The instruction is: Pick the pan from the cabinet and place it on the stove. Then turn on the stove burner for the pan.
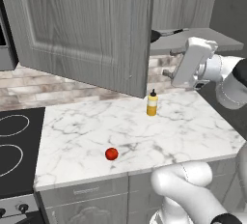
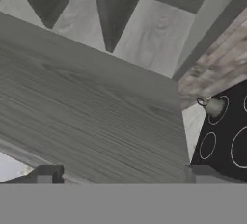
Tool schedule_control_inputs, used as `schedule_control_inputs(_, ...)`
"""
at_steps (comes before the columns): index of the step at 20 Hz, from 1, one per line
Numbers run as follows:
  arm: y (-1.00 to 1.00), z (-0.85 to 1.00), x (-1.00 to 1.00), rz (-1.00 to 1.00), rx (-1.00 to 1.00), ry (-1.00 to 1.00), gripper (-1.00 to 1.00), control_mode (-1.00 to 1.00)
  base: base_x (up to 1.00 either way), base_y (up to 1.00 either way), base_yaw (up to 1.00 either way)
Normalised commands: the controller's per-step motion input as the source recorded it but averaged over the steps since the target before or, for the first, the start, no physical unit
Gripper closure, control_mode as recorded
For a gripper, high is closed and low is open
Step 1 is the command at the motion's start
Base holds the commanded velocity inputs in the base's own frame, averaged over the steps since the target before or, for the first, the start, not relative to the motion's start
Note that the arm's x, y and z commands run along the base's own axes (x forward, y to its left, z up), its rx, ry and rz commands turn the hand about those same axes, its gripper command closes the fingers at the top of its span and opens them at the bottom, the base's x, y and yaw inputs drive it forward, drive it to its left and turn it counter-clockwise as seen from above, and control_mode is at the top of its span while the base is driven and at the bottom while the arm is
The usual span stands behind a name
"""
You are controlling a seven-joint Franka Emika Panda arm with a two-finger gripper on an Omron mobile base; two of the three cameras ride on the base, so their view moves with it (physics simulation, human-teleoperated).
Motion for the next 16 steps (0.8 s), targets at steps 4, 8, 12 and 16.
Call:
schedule_control_inputs(4, 0.32, -0.06, 0.43, 0.14, 0.0, 0.14, -1.0, -1.0, 0.0, 0.0, 0.0)
schedule_control_inputs(8, 0.42, -0.08, 0.42, 0.11, 0.0, 0.13, -1.0, -1.0, 0.0, 0.0, 0.0)
schedule_control_inputs(12, 0.46, -0.09, 0.41, 0.1, 0.0, 0.13, -1.0, -1.0, 0.0, 0.0, 0.0)
schedule_control_inputs(16, 0.49, -0.09, 0.35, 0.08, 0.0, 0.13, -1.0, -1.0, 0.0, 0.0, 0.0)
